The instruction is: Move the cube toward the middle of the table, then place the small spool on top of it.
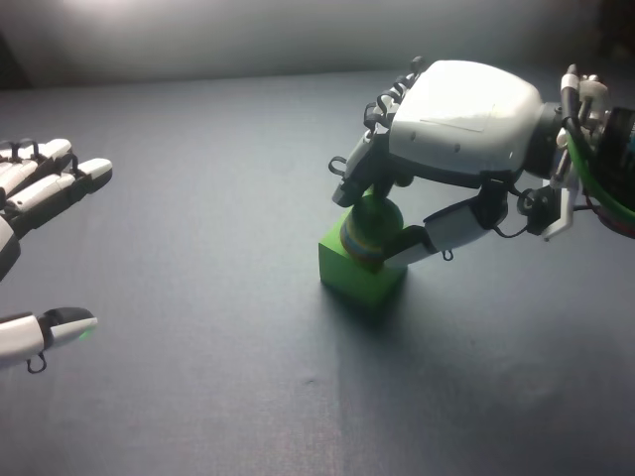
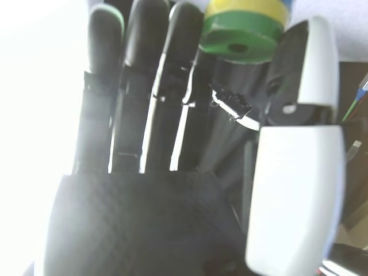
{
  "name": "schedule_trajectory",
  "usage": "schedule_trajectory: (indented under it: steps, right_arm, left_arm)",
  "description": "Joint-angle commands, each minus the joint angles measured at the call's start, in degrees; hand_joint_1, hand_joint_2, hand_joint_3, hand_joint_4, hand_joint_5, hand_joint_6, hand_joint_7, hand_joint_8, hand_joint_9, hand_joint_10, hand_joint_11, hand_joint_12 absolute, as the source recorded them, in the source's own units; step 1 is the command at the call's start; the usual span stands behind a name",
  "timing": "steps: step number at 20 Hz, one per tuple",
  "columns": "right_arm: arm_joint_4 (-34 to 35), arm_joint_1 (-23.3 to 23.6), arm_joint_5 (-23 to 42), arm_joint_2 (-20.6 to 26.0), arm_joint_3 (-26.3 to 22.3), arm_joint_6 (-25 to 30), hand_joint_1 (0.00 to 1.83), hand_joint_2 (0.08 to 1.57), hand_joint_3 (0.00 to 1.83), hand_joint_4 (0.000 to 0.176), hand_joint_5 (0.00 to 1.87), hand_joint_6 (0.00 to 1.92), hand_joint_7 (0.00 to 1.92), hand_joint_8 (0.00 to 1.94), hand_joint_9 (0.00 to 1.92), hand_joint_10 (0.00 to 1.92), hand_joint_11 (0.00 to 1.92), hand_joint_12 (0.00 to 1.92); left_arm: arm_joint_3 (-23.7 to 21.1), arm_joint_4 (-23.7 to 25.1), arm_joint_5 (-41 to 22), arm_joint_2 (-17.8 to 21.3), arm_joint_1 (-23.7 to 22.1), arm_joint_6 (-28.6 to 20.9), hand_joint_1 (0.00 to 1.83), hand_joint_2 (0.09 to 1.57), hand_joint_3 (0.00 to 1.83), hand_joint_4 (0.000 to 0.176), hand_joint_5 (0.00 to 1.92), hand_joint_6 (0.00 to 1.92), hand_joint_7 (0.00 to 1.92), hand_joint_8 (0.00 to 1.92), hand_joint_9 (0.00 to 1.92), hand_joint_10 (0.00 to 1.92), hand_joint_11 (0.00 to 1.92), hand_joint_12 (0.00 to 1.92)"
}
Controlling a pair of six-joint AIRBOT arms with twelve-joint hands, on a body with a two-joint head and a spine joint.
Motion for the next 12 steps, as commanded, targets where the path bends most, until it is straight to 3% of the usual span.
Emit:
schedule_trajectory:
  steps: [1,2,3,4,6,7,9,10,11,12]
  right_arm:
    - [1.21,0.38,3.42,-0.04,-0.06,-1.05,1.10,0.84,0.00,0.000,0.80,0.01,0.91,0.00,0.89,0.20,0.49,1.14]
    - [1.22,0.38,3.24,-0.03,-0.05,-1.05,1.00,0.84,0.00,0.017,0.63,0.00,0.72,0.00,0.76,0.10,0.31,1.14]
    - [1.22,0.38,3.22,-0.03,-0.05,-1.05,0.98,0.84,0.00,0.034,0.57,0.00,0.66,0.00,0.74,0.07,0.27,1.11]
    - [1.24,0.38,3.22,-0.02,-0.06,-1.05,0.97,0.85,0.00,0.042,0.51,0.00,0.58,0.00,0.69,0.04,0.22,1.09]
    - [1.69,0.38,3.24,-0.01,-0.10,-1.04,0.94,0.85,0.00,0.072,0.30,0.00,0.38,0.00,0.50,0.00,0.10,1.04]
    - [2.18,0.38,3.39,-0.01,-0.18,-1.04,0.94,0.84,0.00,0.094,0.23,0.00,0.30,0.00,0.41,0.00,0.02,1.06]
    - [2.90,0.38,5.19,0.00,-1.18,-1.04,0.93,0.85,0.00,0.167,0.02,0.00,0.05,0.00,0.13,0.00,0.00,0.79]
    - [3.58,0.38,6.72,0.68,-2.13,-1.04,0.93,0.85,0.00,0.174,0.00,0.00,0.01,0.00,0.07,0.00,0.00,0.70]
    - [4.72,0.38,9.32,2.76,-3.63,-1.04,0.88,0.87,0.00,0.176,0.00,0.00,0.00,0.00,0.05,0.00,0.00,0.81]
    - [5.36,0.36,11.25,4.87,-4.96,-1.04,0.70,0.88,0.00,0.163,0.00,0.00,0.00,0.00,0.01,0.00,0.00,0.82]
  left_arm:
    - [0.12,0.26,-7.26,0.13,-0.21,-0.20,0.99,0.99,0.00,0.109,0.23,0.00,0.10,0.00,0.14,0.00,0.00,0.41]
    - [0.07,0.26,-7.37,0.13,-0.21,-0.28,0.99,0.99,0.00,0.105,0.24,0.00,0.10,0.00,0.14,0.00,0.00,0.42]
    - [0.05,0.26,-7.38,0.12,-0.21,-0.29,0.99,0.99,0.00,0.108,0.24,0.00,0.10,0.00,0.13,0.00,0.00,0.37]
    - [0.01,0.26,-7.42,0.11,-0.21,-0.30,0.99,0.99,0.00,0.100,0.24,0.00,0.10,0.00,0.13,0.00,0.00,0.36]
    - [-0.01,0.23,-7.45,0.03,-0.20,-0.31,0.97,1.00,0.00,0.109,0.23,0.00,0.09,0.00,0.12,0.00,0.00,0.33]
    - [-0.01,0.20,-7.46,0.00,-0.20,-0.32,0.97,1.00,0.00,0.118,0.23,0.00,0.10,0.00,0.13,0.00,0.00,0.35]
    - [-0.09,0.18,-7.69,0.04,-0.19,-0.51,0.96,1.00,0.00,0.123,0.23,0.00,0.10,0.00,0.13,0.00,0.00,0.38]
    - [-0.19,0.18,-8.04,0.17,-0.09,-0.72,0.96,0.99,0.00,0.122,0.23,0.00,0.11,0.00,0.14,0.00,0.00,0.42]
    - [-0.39,0.20,-8.71,0.44,0.06,-1.10,0.96,0.99,0.00,0.112,0.23,0.00,0.10,0.00,0.13,0.00,0.00,0.41]
    - [-0.66,0.43,-9.50,0.66,0.25,-1.40,0.96,0.99,0.00,0.117,0.22,0.00,0.09,0.00,0.12,0.00,0.00,0.39]
